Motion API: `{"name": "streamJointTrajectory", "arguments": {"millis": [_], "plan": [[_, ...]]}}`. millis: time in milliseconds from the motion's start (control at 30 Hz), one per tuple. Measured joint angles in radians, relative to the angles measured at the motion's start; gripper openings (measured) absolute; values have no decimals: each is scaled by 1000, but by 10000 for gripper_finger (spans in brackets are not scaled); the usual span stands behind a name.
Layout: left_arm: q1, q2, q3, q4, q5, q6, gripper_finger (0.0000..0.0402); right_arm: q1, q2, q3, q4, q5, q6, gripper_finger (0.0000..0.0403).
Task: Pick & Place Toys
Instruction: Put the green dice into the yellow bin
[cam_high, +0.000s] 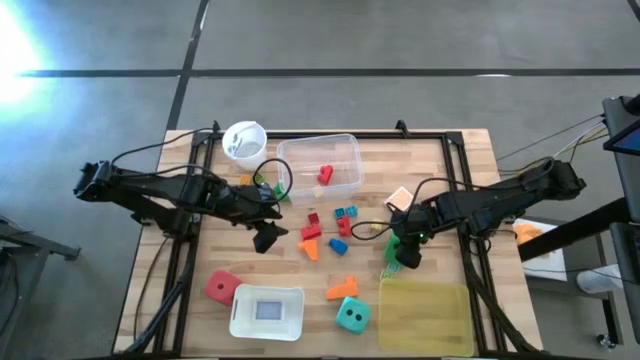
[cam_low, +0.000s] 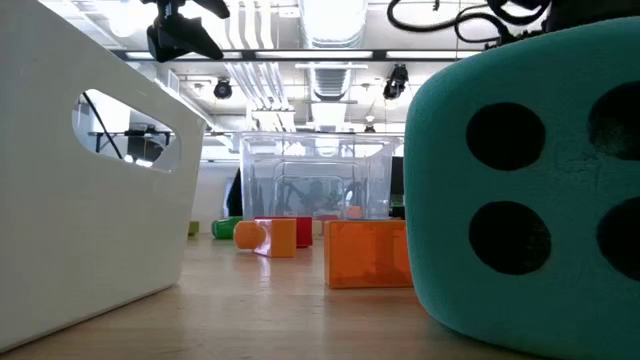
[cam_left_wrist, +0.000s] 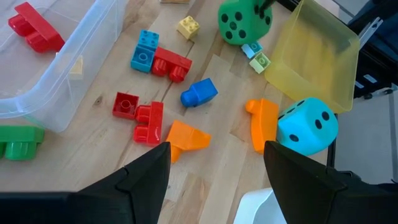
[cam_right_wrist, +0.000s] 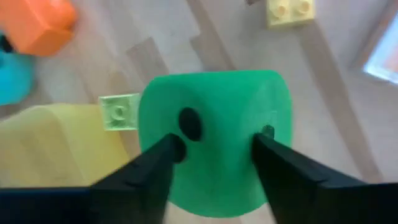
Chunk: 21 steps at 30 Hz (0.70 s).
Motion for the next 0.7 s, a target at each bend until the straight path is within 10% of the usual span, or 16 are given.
{"name": "streamJointTrajectory", "arguments": {"millis": [300,700], "plan": [[0,0,0,0,0,0,262,-1,31,-12,14,12,-50,382],[0,0,0,0,8,0,262,2,146,-9,38,-1,-54,394]]}}
